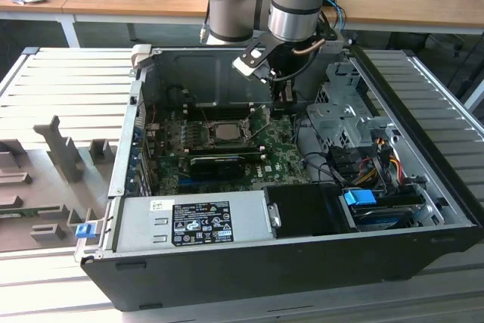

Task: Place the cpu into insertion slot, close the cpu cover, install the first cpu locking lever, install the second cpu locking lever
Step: 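Close the cpu cover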

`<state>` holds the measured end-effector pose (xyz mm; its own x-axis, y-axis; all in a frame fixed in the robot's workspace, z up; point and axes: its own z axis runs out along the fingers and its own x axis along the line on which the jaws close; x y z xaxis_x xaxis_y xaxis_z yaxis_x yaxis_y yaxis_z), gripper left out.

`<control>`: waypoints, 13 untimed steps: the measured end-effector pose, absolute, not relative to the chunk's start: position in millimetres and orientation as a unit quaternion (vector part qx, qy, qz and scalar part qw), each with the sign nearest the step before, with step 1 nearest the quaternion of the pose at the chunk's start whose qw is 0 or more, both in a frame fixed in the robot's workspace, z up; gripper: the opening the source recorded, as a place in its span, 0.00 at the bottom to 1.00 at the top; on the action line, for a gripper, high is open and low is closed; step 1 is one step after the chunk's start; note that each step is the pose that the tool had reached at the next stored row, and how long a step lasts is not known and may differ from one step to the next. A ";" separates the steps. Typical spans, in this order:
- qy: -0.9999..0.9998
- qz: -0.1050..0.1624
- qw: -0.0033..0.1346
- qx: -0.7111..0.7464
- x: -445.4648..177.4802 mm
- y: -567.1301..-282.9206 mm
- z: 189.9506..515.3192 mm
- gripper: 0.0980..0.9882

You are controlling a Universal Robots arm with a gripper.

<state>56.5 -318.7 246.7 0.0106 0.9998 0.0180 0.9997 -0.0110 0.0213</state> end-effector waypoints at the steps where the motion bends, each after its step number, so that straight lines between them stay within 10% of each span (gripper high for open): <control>1: 0.703 0.014 0.001 0.711 55.6 -318.7 246.8 0.01; 13: 0.703 0.014 0.001 0.711 48.3 -318.7 246.8 0.01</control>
